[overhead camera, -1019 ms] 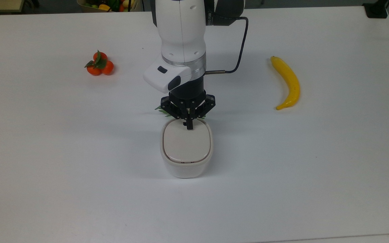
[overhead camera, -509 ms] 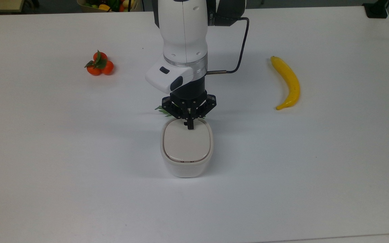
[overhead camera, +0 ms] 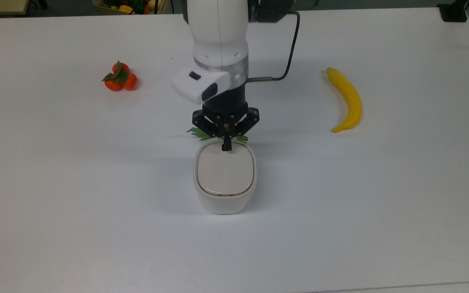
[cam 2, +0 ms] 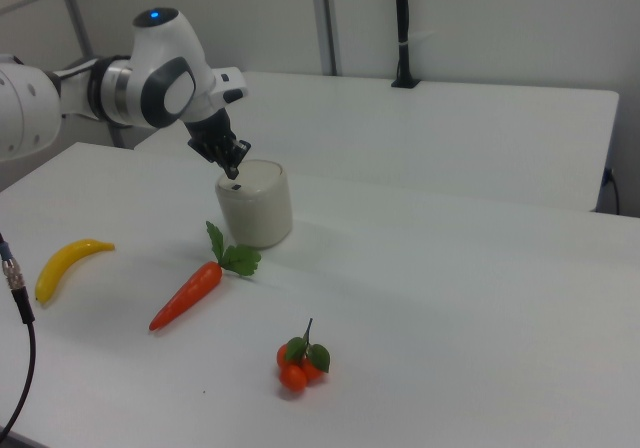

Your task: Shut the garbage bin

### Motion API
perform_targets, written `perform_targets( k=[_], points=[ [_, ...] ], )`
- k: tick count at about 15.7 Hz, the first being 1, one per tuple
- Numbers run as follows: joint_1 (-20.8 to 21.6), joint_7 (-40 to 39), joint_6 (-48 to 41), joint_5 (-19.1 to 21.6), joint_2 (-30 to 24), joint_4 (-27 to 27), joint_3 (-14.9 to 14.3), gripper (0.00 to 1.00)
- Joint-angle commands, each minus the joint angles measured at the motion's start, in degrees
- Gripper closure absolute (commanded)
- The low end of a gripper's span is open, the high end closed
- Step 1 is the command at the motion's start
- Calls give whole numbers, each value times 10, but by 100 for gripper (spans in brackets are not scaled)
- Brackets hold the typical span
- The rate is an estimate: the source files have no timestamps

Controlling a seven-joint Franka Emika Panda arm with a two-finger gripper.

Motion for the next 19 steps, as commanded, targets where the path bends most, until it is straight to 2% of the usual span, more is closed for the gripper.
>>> perform_targets(
  k=[1,3,5,7,8,9,10,11,12,19],
  points=[
    [-4,0,-70,4,-59,-22,3,99],
    [-5,0,-106,5,-83,-22,2,95],
    [-13,0,-145,8,-112,-21,1,84],
    [-22,0,-190,21,-141,-19,1,63],
    [-22,0,-213,24,-155,-19,-2,49],
    [-22,0,-237,24,-166,-19,-4,43],
    [-23,0,-260,24,-174,-18,-6,28],
    [-26,2,-277,24,-184,-18,-6,5],
    [-29,6,-298,24,-192,-18,-5,0],
    [-38,19,-371,24,-271,-39,1,0]
  ],
)
